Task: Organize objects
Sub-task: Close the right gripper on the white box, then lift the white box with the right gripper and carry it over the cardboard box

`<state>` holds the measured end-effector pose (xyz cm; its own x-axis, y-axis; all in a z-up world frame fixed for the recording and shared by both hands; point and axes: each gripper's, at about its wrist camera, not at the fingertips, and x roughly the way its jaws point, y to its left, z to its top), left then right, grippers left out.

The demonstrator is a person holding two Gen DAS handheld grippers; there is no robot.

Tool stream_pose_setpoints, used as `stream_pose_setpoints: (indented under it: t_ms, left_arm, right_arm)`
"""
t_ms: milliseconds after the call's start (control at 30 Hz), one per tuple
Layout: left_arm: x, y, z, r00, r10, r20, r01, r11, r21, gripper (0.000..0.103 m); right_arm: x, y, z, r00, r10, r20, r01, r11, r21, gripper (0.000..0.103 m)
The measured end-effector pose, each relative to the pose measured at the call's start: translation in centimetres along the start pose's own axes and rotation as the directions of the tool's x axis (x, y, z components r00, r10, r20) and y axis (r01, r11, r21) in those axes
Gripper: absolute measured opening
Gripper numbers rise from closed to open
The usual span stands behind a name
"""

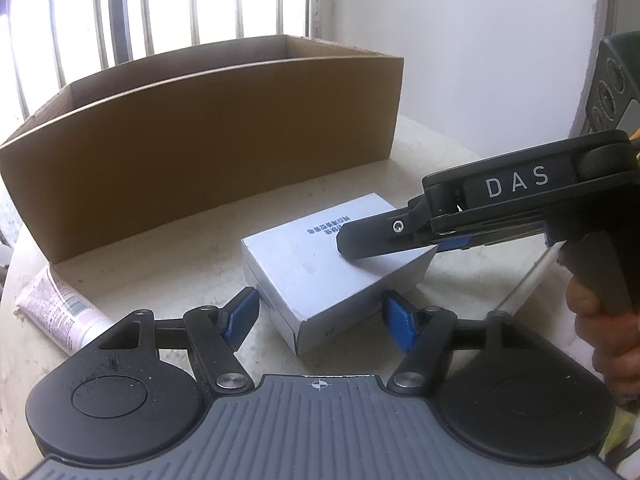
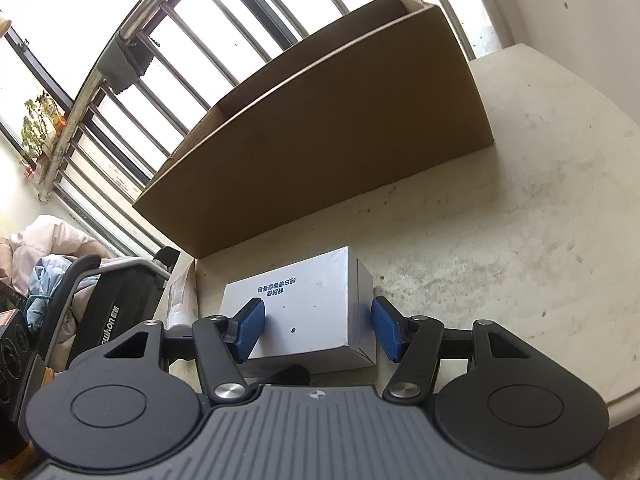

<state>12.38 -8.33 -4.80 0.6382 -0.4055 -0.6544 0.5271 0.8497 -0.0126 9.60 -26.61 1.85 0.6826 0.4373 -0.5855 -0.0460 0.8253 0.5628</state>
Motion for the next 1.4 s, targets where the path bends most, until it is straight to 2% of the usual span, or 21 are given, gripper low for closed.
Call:
stream_pose_setpoints:
  t_ms: [767,1167,1400]
  left_arm:
    - [-1.2,0.3,0.6,0.999,-0.001,0.043,0.002,1.0,-0.024,0.068]
    - [-2.9,1.2,1.4,0.994,0.036,0.103,-0.031,0.999,-0.045,0.068]
    - [-4.9,2.8,3.0,0.982,0.074,0.171,-0.064,0.996,-0.062,0.068]
  right_arm:
    - [-0.4,0.9,1.0,1.0,-0.002,0.011,0.002,1.0,-0.016,0.063]
    - [-0.6,3.2,2.1,0.999,0.024,0.04,-0.021,0.998,-0.061,0.063]
    - [-0.6,6.2,3.9,0.996,0.055,0.073,-0.045,0.99,-0.136,0.063]
